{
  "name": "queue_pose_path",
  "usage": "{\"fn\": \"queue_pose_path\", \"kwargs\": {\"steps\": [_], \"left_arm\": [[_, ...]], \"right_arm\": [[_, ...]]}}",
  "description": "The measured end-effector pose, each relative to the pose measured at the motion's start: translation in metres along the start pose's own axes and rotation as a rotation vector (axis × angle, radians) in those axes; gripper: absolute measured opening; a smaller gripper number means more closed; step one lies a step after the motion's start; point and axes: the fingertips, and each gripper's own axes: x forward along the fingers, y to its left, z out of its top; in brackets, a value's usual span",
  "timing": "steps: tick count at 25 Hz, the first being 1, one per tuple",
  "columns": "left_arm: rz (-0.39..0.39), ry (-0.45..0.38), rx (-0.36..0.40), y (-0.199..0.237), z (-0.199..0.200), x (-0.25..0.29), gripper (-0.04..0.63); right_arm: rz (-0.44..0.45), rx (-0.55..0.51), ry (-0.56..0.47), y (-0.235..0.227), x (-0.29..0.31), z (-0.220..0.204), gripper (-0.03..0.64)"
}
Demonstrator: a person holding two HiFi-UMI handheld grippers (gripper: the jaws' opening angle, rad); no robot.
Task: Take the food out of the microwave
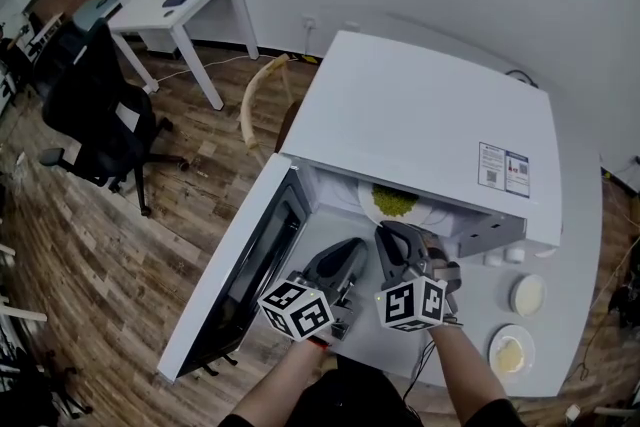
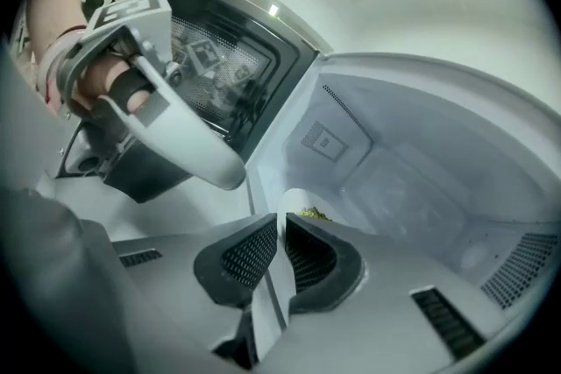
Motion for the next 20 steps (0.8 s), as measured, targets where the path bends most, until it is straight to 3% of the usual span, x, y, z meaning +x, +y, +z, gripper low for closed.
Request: {"fn": "queue_pose_path", "kwargs": {"steps": [2,4,8,20], "left_arm": [[-0.013,-0.007,-0.088,0.001,0.0,0.004,0.024],[-0.029,-0.012,-0.195,0.003,-0.003,0.008,0.127],[-0.054,-0.049,-0.395,0.008,-0.009,0.013,0.135],[-0.13,-0.091,-0.714,0.003,-0.02,0.03,0.135]], "right_arm": [[-0.002,0.004,-0.01,0.003,-0.006,0.0,0.051],[0.001,0.015,-0.024,0.005,-0.012,0.0,0.051],[0.026,0.027,-0.063,0.013,-0.022,0.003,0.051],[0.089,0.028,-0.144,0.029,-0.042,0.013,0.051]]}}
